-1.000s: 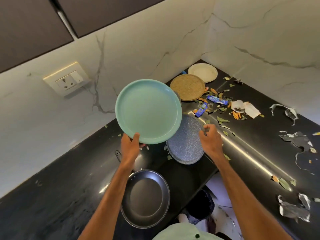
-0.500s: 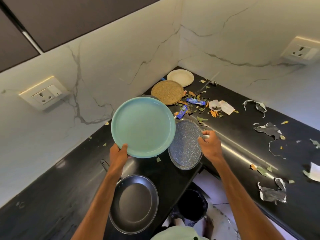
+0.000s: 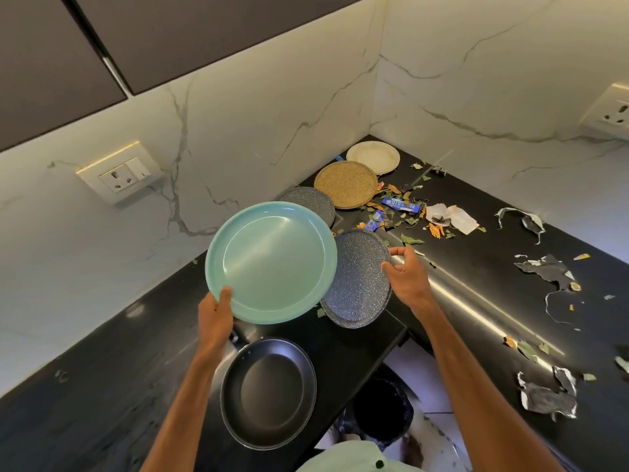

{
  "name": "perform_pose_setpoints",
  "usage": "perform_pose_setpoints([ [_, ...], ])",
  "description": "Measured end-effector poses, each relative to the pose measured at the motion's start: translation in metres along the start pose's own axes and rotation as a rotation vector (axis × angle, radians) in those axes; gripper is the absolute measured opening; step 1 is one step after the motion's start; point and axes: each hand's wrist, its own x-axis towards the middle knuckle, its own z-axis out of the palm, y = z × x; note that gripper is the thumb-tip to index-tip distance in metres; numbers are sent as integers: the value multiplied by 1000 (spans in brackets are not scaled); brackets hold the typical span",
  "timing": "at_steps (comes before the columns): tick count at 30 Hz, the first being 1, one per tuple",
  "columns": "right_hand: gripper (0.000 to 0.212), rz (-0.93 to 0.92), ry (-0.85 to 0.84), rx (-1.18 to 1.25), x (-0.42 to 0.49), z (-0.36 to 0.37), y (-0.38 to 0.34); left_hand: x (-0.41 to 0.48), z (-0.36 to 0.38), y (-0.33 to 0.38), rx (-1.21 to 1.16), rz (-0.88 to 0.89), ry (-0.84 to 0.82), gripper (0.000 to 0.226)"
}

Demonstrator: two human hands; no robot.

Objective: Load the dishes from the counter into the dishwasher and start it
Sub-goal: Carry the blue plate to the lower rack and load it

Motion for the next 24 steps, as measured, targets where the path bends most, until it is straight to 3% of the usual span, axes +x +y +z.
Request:
perform_pose_setpoints([
  [3, 26, -25, 9, -9, -5, -13, -2, 4, -3, 17, 193, 228, -4, 38],
  [6, 26, -74, 56, -29, -16, -33, 1, 7, 10, 52, 296, 423, -130, 44],
  [13, 25, -158, 202, -111, -59, -120, 25, -22, 117, 129, 381, 791, -677, 34],
  [16, 22, -172, 228, -94, -90, -167, 38, -66, 177, 139, 533, 998, -914, 32],
  [21, 22, -186, 172, -10, -161, -238, 66, -173, 258, 150, 582, 1112, -1228, 28],
  [24, 20, -185, 228, 28, -213, -275, 91, -253, 293, 154, 553, 1113, -1459, 29],
])
